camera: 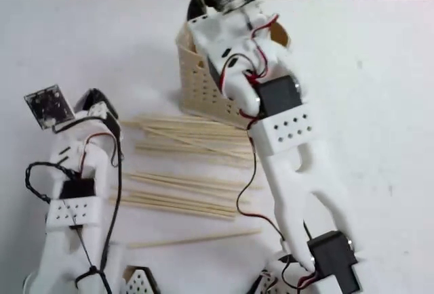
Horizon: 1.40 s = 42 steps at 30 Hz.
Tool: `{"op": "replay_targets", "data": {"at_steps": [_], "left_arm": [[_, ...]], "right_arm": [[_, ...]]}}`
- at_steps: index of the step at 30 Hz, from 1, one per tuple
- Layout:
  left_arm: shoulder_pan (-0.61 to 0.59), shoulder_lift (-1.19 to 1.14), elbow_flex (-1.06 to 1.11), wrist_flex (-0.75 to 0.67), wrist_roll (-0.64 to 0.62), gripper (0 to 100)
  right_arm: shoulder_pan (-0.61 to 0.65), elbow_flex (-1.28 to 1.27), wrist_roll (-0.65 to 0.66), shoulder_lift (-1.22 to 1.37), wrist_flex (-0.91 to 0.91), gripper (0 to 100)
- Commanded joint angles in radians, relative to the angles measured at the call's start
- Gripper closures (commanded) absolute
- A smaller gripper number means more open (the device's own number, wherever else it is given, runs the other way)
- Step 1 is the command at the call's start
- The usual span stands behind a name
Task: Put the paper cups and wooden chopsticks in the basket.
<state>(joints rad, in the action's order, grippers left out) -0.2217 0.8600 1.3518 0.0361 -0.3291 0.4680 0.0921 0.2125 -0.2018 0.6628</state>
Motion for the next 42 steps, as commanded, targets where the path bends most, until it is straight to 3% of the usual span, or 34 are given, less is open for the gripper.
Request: {"op": "replay_targets", "data": {"at_steps": [1,6,11,19,27,34,42], "left_arm": [[0.01,0.021,0.048,-0.106,-0.029,95],[0.01,0.021,0.15,-0.313,-0.031,95],[0.01,0.021,0.213,-0.428,-0.031,95],[0.01,0.021,0.259,-0.52,-0.028,95],[0.008,0.021,0.259,-0.522,-0.028,95],[0.007,0.021,0.259,-0.522,-0.026,95],[0.005,0.021,0.258,-0.522,-0.025,95]], "right_arm": [[0.008,-0.011,0.011,-0.007,-0.084,98.2],[0.002,-0.035,-0.126,0.053,-0.208,98.2],[0.002,-0.035,-0.127,0.156,-0.305,98.1],[0.001,-0.041,-0.127,0.162,-0.294,98.1],[0.001,-0.038,-0.127,0.159,-0.211,97.1],[0.001,-0.043,-0.127,0.054,-0.081,78.5],[-0.001,-0.044,-0.124,-0.067,0.199,80.5]]}}
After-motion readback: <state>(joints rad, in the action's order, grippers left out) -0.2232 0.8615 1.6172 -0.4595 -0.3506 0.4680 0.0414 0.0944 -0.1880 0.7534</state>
